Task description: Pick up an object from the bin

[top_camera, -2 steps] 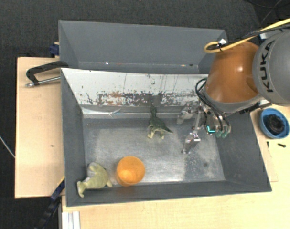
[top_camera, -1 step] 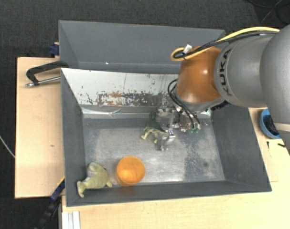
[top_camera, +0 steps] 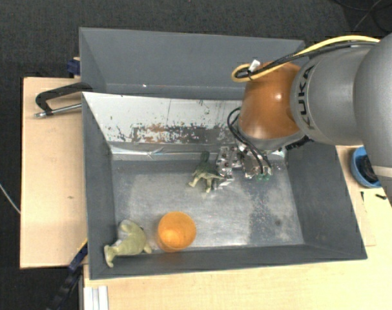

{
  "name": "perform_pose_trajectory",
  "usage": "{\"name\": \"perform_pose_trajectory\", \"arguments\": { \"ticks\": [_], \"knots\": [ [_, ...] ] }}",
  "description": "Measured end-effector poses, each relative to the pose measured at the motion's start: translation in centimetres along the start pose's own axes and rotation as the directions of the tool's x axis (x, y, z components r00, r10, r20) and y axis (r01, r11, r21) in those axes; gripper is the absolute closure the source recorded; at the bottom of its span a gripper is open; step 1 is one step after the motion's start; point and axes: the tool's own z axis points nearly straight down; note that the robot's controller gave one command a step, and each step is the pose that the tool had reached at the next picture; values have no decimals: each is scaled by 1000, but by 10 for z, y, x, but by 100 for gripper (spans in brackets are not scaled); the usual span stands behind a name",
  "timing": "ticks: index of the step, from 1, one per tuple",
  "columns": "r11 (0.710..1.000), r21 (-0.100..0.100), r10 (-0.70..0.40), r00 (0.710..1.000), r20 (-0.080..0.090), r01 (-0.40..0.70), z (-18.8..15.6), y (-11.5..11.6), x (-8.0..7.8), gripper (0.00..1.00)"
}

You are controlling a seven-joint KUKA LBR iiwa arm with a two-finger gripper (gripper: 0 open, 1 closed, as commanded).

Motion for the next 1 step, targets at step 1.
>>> {"name": "perform_pose_trajectory", "arguments": {
  "ticks": [1],
  "knots": [
    [999, 1, -48, 999, 15, 48, -129, 3, -8, 100]
  ]
}}
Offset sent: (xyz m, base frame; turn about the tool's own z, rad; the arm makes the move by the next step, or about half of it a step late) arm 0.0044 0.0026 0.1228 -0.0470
